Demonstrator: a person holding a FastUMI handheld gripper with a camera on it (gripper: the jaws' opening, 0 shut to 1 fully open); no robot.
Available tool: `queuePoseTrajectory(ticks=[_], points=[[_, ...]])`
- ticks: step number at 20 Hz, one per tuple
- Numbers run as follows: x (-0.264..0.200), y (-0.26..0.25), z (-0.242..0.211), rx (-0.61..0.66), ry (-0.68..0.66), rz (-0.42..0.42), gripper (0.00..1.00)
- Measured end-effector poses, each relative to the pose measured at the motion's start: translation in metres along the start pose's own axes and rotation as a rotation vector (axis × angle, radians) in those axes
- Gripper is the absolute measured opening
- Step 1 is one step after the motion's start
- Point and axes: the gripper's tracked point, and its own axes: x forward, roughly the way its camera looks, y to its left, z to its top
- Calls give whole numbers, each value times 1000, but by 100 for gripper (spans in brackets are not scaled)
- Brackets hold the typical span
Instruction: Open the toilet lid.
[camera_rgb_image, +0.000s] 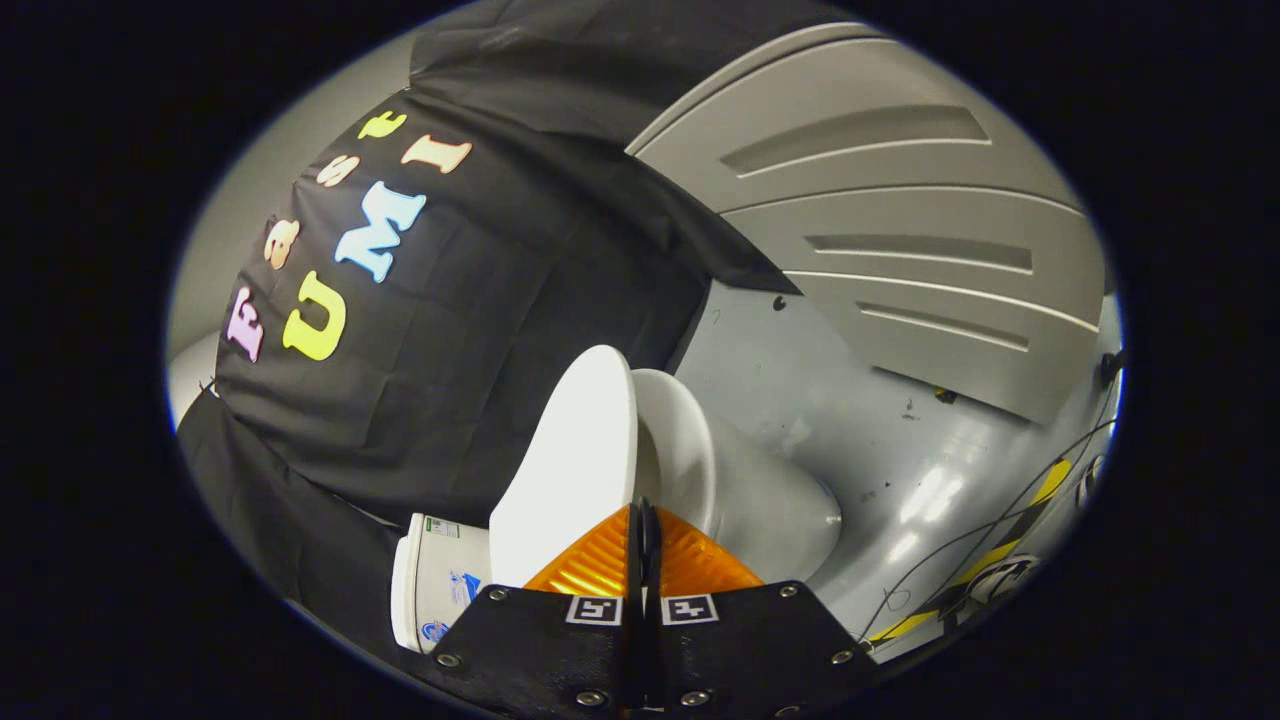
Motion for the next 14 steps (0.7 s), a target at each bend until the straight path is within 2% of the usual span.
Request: queuePoseTrajectory(ticks=[14], points=[[-55,148,26,-394,-124,42,0]])
